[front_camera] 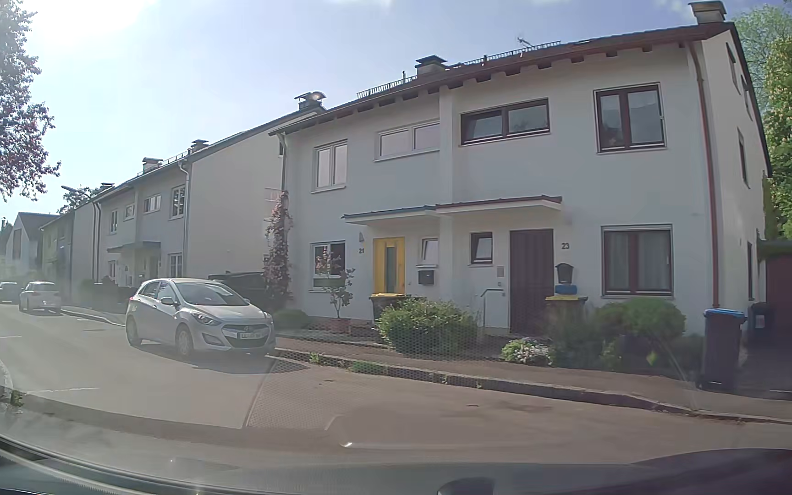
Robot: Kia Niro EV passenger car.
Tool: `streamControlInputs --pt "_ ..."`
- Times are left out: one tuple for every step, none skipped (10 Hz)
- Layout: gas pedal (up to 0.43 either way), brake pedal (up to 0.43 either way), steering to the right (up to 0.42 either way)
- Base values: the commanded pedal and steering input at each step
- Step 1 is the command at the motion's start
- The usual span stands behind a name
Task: Follow the waypoints while adhering to traffic rules and regulations
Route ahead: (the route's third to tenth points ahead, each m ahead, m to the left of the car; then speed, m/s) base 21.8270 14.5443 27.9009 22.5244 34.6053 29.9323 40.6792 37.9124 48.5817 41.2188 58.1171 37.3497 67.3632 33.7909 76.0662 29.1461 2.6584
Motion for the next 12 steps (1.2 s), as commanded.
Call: streamControlInputs --pt "0.039 0.000 -0.493" --pt "0.039 0.000 -0.490" --pt "0.039 0.000 -0.482" --pt "0.039 0.000 -0.475" --pt "0.039 0.000 -0.471" --pt "0.039 0.000 -0.470" --pt "0.039 0.000 -0.470" --pt "0.039 0.000 -0.470" --pt "0.039 0.000 -0.470" --pt "0.039 0.000 -0.470" --pt "0.039 0.000 -0.463" --pt "0.039 0.000 -0.451"
